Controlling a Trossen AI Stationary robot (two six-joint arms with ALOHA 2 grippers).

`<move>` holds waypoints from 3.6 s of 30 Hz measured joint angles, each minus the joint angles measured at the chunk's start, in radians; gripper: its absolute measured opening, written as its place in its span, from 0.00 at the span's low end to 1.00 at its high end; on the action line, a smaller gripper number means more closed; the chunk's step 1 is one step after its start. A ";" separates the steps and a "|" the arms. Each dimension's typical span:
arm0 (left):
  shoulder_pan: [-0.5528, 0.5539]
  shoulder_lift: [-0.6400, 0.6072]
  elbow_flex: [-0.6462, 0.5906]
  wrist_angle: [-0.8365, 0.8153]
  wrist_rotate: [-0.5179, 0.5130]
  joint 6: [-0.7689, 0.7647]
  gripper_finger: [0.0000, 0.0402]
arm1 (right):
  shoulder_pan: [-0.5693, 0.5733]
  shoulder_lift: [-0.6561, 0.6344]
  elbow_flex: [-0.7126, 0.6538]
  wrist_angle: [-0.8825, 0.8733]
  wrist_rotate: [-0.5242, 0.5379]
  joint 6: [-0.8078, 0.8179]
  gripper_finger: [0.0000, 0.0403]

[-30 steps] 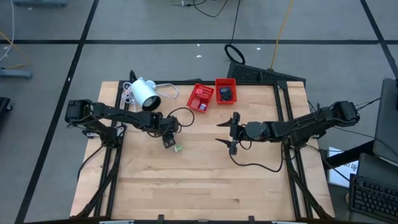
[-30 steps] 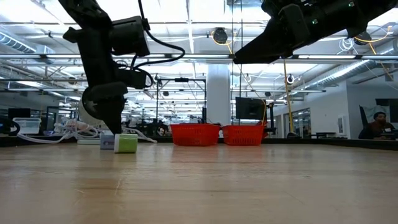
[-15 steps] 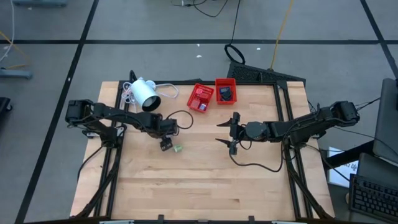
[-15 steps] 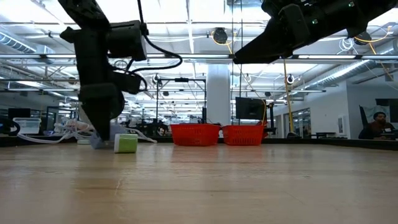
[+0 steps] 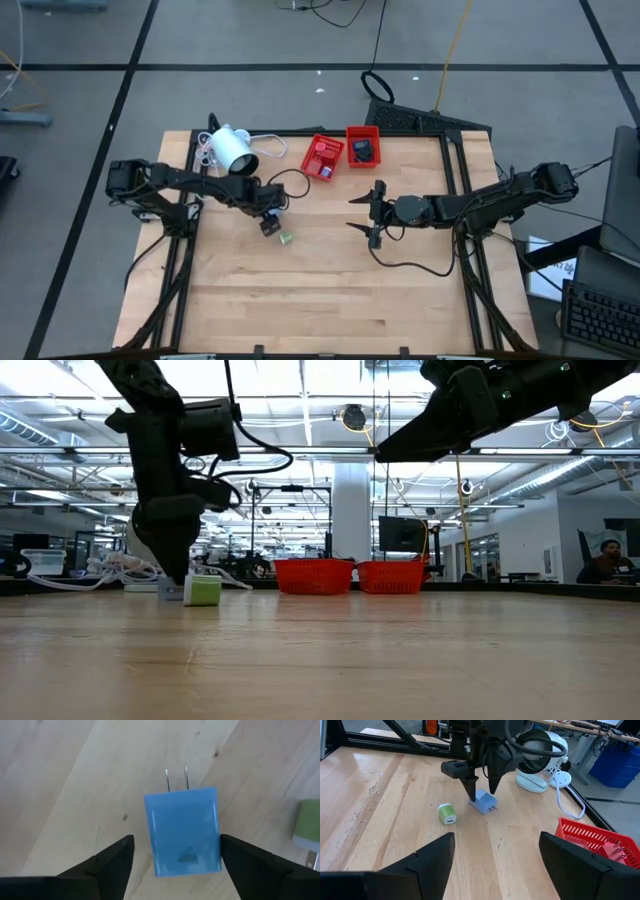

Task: Pick & Place Office items
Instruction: Put the blue charger adapter into the left red bin, then put the green charger adapter into the left red bin

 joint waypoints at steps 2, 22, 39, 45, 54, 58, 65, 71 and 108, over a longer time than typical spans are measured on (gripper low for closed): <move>0.008 0.000 0.000 0.012 0.008 0.012 0.71 | 0.000 0.000 0.000 0.000 0.000 0.000 0.69; 0.017 -0.001 -0.068 0.178 0.024 0.016 0.52 | 0.000 0.000 0.000 0.008 0.000 0.000 0.69; 0.025 -0.002 -0.068 0.599 -0.147 0.205 0.52 | 0.000 0.000 0.000 0.003 0.000 0.001 0.69; 0.092 0.006 -0.068 0.880 -0.141 0.303 0.53 | 0.000 0.000 0.000 0.004 0.000 0.000 0.69; 0.207 0.222 -0.068 1.341 -0.111 0.338 0.52 | 0.000 0.000 0.000 0.006 0.000 0.000 0.69; 0.222 0.333 -0.068 1.541 -0.110 0.337 0.53 | 0.000 0.000 0.000 0.004 0.000 -0.001 0.69; 0.227 0.475 -0.038 1.644 -0.162 0.305 0.53 | -0.001 0.000 0.000 0.004 0.000 -0.008 0.69; 0.234 0.548 0.009 1.658 -0.171 0.283 0.53 | -0.009 0.000 0.000 0.000 0.001 -0.012 0.69; 0.175 0.451 0.008 1.527 -0.186 0.299 0.77 | -0.009 0.000 0.000 -0.008 0.003 -0.008 0.69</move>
